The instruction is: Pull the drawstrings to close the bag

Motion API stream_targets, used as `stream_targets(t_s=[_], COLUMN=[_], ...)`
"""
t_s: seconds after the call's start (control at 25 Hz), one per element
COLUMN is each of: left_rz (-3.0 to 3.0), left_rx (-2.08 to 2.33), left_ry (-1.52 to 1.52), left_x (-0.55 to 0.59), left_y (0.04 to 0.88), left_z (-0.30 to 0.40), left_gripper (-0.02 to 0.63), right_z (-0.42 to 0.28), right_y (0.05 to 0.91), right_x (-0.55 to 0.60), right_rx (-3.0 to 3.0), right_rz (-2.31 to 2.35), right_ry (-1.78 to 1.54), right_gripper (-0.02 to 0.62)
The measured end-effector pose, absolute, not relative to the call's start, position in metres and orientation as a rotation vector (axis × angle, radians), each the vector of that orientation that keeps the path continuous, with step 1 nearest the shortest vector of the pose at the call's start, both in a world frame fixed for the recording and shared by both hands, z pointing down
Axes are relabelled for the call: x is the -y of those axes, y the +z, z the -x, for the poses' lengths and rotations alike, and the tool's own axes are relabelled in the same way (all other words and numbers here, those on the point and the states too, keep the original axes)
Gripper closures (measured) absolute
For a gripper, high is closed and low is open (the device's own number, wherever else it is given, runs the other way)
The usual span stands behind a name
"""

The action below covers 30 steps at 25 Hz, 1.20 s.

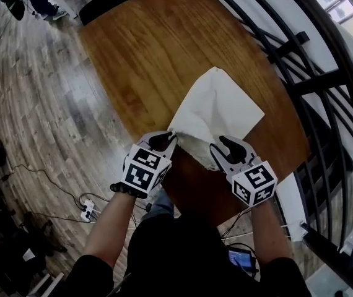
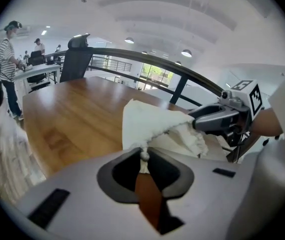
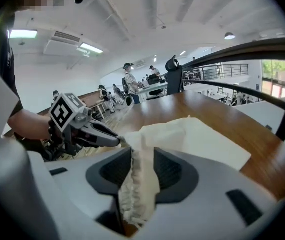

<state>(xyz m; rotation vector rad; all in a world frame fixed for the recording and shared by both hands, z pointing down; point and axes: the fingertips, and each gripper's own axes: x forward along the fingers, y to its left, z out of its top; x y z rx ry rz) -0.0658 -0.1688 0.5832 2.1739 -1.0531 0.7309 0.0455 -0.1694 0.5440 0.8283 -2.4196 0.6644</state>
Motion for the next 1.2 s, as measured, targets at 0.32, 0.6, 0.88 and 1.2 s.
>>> stream_targets(t_s=[0.32, 0.6, 0.88, 1.2], left_rz=[-2.184, -2.184, -2.214, -2.227], left_rx=[1.045, 1.015, 0.976, 0.948], left_ry=[0.803, 0.839, 0.863, 0.837], left_x=[0.165, 0.164, 0.150, 0.144], left_y=[0.594, 0.591, 0.581, 0.580], left_z=[0.067, 0.066, 0.065, 0.055], left_gripper=[0.555, 0.555, 0.555, 0.555], right_z=[-0.118, -0.103, -0.095, -0.110], right_y=[0.547, 0.577, 0.600, 0.612], right_x=[0.142, 0.094, 0.087, 0.104], right_rx=[2.305, 2.142, 1.984, 1.906], right_rz=[-1.063, -1.112, -1.259, -1.342], right_ry=[0.710, 0.844, 0.843, 0.759], right_gripper=[0.450, 0.471, 0.422, 0.471])
